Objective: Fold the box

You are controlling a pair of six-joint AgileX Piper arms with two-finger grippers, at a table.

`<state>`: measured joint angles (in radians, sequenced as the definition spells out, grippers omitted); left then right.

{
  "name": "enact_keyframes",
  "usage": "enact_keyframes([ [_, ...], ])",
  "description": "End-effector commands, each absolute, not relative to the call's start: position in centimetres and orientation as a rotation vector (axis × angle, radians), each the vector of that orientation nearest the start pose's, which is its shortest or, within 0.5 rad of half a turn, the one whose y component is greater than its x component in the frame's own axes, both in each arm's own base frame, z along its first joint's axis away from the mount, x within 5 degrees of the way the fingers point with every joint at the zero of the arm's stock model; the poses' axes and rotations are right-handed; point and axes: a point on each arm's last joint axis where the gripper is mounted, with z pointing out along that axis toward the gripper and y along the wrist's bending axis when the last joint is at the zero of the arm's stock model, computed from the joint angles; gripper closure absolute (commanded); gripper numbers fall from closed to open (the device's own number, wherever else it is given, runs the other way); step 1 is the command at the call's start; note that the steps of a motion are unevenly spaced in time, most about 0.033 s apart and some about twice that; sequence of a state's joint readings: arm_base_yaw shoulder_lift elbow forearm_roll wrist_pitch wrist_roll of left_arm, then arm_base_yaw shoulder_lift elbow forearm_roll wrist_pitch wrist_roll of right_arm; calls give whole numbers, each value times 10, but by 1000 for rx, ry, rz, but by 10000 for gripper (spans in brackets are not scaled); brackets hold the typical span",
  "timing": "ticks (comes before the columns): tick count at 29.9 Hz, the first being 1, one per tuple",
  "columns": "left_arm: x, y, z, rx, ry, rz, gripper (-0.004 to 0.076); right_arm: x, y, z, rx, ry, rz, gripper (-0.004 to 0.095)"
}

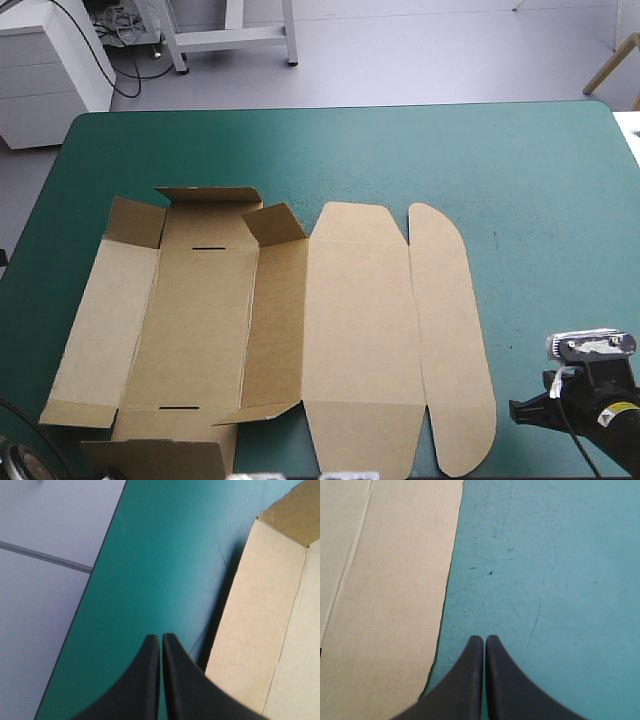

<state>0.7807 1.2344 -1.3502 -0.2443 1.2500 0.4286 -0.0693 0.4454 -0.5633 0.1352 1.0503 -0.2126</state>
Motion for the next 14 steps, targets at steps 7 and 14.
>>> enact_keyframes([
  [7,175,142,404,-446,2537,101,129,68,6,295,-145,2331,27,912],
  [14,179,148,398,-603,2535,64,20,68,5,295,-148,2332,23,912],
])
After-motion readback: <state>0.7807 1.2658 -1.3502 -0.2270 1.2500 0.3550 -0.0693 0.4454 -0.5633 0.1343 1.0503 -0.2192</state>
